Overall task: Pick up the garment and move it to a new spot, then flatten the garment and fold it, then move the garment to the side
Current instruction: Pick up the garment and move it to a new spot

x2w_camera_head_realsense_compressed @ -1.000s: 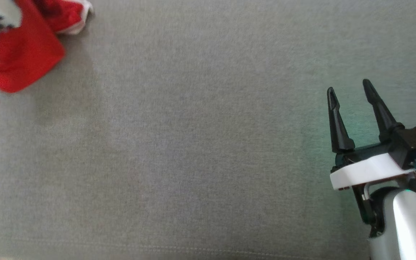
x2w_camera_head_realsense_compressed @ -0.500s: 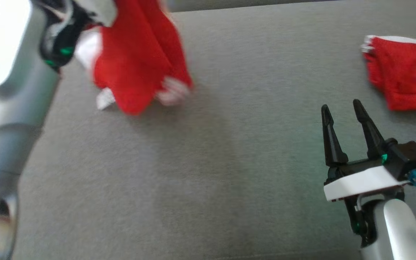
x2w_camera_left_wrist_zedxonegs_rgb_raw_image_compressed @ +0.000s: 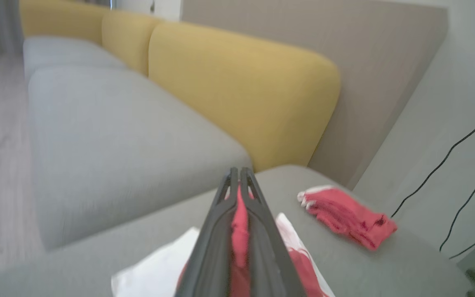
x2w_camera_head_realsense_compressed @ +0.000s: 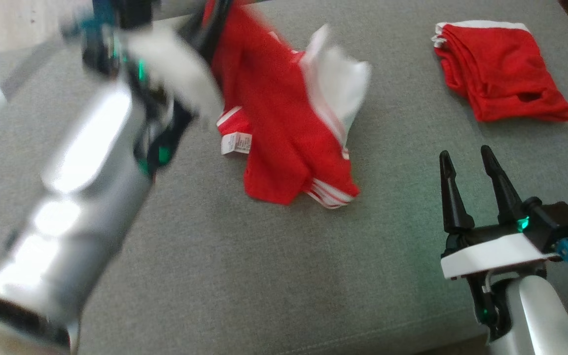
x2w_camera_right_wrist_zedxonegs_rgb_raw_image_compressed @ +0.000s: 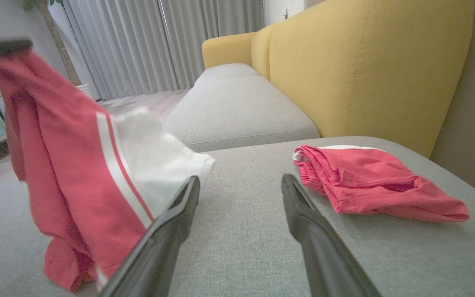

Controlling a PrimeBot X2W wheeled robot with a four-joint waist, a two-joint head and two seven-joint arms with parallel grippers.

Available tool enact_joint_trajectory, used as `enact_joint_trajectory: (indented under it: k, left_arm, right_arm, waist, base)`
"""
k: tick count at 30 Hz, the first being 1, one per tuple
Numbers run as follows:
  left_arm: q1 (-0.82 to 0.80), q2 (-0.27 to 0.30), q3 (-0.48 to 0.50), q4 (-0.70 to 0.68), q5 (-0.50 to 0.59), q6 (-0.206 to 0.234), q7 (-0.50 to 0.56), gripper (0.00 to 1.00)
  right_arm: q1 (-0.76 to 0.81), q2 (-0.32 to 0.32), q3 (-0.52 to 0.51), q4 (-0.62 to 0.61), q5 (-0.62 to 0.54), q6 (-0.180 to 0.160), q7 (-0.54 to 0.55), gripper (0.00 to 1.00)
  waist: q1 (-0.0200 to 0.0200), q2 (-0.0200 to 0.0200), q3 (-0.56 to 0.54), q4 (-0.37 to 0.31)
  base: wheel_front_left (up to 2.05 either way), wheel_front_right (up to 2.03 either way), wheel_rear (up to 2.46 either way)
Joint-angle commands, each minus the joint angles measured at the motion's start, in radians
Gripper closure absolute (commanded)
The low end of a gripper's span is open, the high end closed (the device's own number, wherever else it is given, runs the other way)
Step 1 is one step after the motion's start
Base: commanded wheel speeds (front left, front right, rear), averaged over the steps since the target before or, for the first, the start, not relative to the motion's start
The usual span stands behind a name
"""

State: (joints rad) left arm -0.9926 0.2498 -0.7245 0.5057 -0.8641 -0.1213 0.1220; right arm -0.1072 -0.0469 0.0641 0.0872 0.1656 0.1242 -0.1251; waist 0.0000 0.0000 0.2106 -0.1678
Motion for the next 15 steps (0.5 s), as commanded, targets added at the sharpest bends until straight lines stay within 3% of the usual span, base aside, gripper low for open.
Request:
enact_joint_trajectory:
  k: [1, 8, 9, 10, 11, 15]
  left_arm:
    - [-0.008, 0.042, 0.025, -0.006, 0.001, 0.011, -0.017, 1.00]
    - [0.180, 0.052, 0.008, 0.175, 0.027, 0.055, -0.158, 1.00]
    - [0.198, 0.048, 0.002, 0.197, 0.034, 0.058, -0.182, 0.84]
    - [0.214, 0.042, -0.002, 0.216, 0.040, 0.060, -0.203, 0.25]
    - [0.228, 0.035, -0.006, 0.235, 0.043, 0.061, -0.222, 0.00]
    - [0.247, 0.012, -0.034, 0.288, 0.080, 0.061, -0.295, 0.00]
  right_arm:
    - [-0.014, -0.003, 0.026, -0.027, 0.009, 0.007, -0.013, 0.00]
    - [-0.020, -0.003, 0.022, 0.006, 0.014, 0.007, -0.033, 0.00]
    - [-0.020, -0.003, 0.021, 0.009, 0.014, 0.007, -0.035, 0.00]
    - [-0.020, -0.003, 0.019, 0.012, 0.014, 0.007, -0.037, 0.00]
    - [-0.020, -0.003, 0.016, 0.016, 0.014, 0.007, -0.038, 0.00]
    - [-0.020, -0.003, 0.005, 0.027, 0.007, 0.007, -0.038, 0.00]
  waist:
    - [0.0000, 0.0000, 0.007, -0.007]
    - [0.0000, 0.0000, 0.019, -0.008]
    - [0.0000, 0.0000, 0.019, -0.005]
    - [0.0000, 0.0000, 0.019, 0.000]
    - [0.0000, 0.0000, 0.018, 0.004]
    - [0.0000, 0.0000, 0.004, 0.032]
  base:
    - [0.00, 0.00, 0.00]
    - [0.00, 0.00, 0.00]
    - [0.00, 0.00, 0.00]
    - [0.00, 0.00, 0.00]
    - [0.00, 0.00, 0.00]
    - [0.00, 0.00, 0.00]
